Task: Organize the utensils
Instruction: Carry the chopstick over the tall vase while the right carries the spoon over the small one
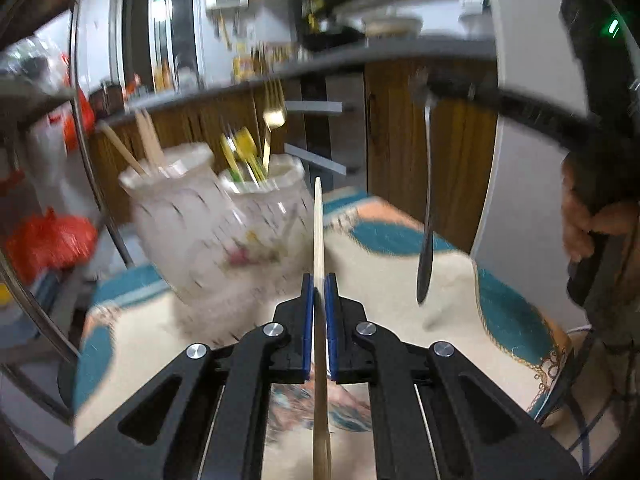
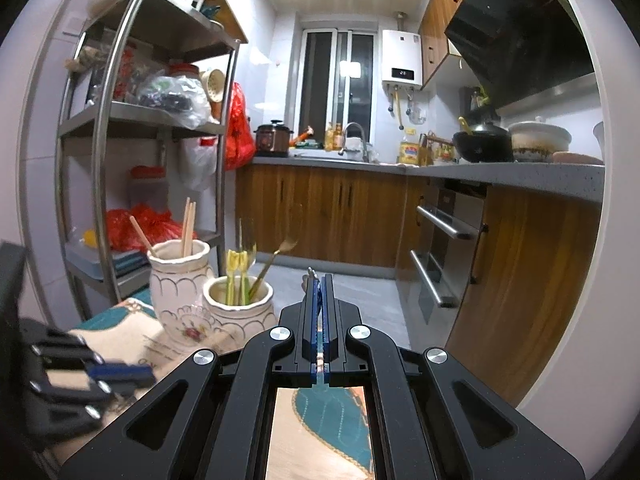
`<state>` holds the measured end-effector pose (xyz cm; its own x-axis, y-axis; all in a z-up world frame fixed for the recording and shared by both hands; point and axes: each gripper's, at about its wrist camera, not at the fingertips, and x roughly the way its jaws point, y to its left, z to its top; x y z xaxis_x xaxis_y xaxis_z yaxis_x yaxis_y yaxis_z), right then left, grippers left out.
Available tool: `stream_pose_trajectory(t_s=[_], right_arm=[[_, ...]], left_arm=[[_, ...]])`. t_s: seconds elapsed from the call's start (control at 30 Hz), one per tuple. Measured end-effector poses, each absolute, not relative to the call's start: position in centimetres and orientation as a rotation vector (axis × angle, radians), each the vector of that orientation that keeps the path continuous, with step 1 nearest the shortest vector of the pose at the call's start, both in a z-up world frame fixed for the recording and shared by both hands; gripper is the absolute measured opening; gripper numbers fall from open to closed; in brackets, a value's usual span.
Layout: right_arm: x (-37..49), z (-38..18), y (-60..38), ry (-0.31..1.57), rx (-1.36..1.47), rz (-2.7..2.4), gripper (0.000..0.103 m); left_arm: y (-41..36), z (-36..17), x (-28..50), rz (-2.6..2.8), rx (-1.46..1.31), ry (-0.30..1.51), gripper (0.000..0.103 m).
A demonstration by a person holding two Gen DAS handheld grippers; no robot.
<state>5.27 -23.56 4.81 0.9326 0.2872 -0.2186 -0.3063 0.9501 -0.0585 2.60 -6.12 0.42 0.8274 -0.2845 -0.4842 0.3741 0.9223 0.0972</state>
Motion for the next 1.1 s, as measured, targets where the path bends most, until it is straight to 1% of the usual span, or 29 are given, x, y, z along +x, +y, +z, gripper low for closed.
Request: stream_pose_trajectory(t_s=[0.23,0.37,0.53,0.7,0.87,1.1], right_arm=[[4.9,5.6,-22.6,0.183,-0.073,0.314,0.003],[5.6,6.8,-21.9,0.174,-0.063,0.31,0.002],[6.7,8.4,-19.9,0.149,-0.103,0.3,0.003],[8.2,9.4,-18.1,0.125,-0.116,0.303,0.002],[10.3,10.2,-17.0,0.099,-0.107,0.293,0.002],[12.3,10.7,-17.8,0.051,-0.029,0.249,0.002]], left_arm=[[-1.8,5.1,0.2,-0.355,0.11,0.23,0.006],[0.5,8.1,0.9,-0.332,0.055,0.124,0.006],[3.1,9.8,3.5,-0.321,-0.025,0.08,0.005],[6.1,10.4,7.4,-0.309,-0.157,0.08,0.005],[7.9,10.2,12.1,-0.306,-0.266,0.078,0.005],[8.2,9.3,17.1,-0.34,-0.374,0.078,0.005]])
